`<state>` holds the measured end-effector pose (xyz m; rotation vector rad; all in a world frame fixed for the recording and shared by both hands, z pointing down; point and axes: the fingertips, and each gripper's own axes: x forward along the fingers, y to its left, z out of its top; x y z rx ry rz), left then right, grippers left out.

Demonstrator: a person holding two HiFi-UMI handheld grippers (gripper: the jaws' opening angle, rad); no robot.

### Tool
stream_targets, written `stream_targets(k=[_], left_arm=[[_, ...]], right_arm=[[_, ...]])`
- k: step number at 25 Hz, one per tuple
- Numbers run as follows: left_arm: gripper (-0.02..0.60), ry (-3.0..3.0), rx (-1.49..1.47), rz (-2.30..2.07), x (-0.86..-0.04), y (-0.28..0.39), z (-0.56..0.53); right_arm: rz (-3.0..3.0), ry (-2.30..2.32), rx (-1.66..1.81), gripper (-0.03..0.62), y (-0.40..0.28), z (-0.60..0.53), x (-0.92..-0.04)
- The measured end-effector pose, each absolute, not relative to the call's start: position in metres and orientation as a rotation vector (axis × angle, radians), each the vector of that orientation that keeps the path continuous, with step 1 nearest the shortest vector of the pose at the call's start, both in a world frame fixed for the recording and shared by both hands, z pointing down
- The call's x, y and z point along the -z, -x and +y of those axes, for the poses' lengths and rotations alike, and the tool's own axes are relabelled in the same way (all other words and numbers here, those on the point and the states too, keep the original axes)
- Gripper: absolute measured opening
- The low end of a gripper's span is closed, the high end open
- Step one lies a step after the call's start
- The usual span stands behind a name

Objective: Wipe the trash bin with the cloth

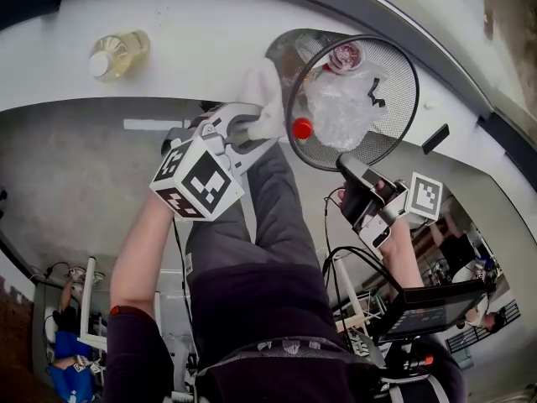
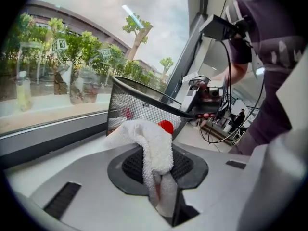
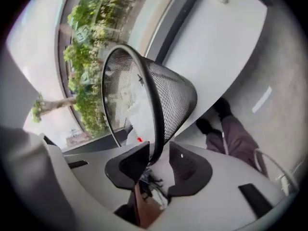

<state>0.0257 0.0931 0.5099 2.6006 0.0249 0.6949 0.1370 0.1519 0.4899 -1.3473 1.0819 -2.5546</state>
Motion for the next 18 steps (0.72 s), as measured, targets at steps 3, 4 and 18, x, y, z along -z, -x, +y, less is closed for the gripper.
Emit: stream_targets(k=[3,4,18], left_arm=[[0.086,-2.64,-0.732,-0.018,-0.516,-0.022,0.075],[0.086,-2.656,-0.754,-0.02,-0.518,-0.02,0.069],[0.086,-2.859,-0.788,0.091,-0.493,-0.02,0.014]], right_arm=[[1.316,1.633,2.534,0.121,-0.184,0.152,-0.482],[1.422,1.756,2.514,0.121,-0.205,0.149,-0.479],[1.475,1.655,2.511,0.072,-0.214,0.109,-0.491]])
